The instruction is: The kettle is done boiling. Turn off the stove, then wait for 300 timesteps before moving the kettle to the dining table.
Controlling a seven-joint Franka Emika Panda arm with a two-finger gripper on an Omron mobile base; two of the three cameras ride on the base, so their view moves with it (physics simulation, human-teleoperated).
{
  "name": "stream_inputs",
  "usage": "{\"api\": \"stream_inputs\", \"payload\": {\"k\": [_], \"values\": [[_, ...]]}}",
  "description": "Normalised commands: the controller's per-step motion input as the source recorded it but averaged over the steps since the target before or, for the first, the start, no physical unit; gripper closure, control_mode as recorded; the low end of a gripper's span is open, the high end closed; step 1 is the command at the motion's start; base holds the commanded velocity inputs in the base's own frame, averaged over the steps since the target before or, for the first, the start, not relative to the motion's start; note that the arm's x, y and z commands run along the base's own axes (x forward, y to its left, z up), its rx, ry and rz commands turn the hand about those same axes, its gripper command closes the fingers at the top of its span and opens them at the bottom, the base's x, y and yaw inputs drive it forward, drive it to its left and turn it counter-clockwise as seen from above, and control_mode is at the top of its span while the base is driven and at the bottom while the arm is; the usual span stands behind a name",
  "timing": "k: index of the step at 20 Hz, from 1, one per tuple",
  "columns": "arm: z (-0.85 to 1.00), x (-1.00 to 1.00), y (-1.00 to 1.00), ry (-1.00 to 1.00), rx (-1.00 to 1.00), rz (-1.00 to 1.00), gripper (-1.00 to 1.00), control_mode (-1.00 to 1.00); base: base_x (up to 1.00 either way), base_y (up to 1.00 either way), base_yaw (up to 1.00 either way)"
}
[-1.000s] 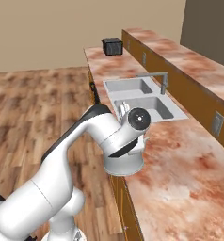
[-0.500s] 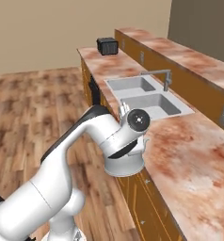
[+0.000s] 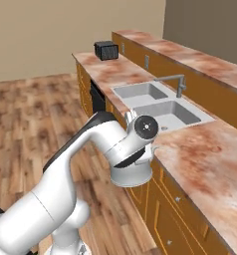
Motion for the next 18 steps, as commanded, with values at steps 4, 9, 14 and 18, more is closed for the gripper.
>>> {"api": "stream_inputs", "payload": {"k": [4, 9, 14, 18], "values": [[0.00, 0.00, 0.00, 0.00, 0.00, 0.00, 1.00, 1.00, 0.22, 0.68, -0.22], [0.00, 0.00, 0.00, 0.00, 0.00, 0.00, 1.00, 1.00, 0.15, 0.71, -0.23], [0.00, 0.00, 0.00, 0.00, 0.00, 0.00, 1.00, 1.00, 0.10, 0.79, -0.23], [0.00, 0.00, 0.00, 0.00, 0.00, 0.00, 1.00, 1.00, 0.08, 0.85, -0.24]]}}
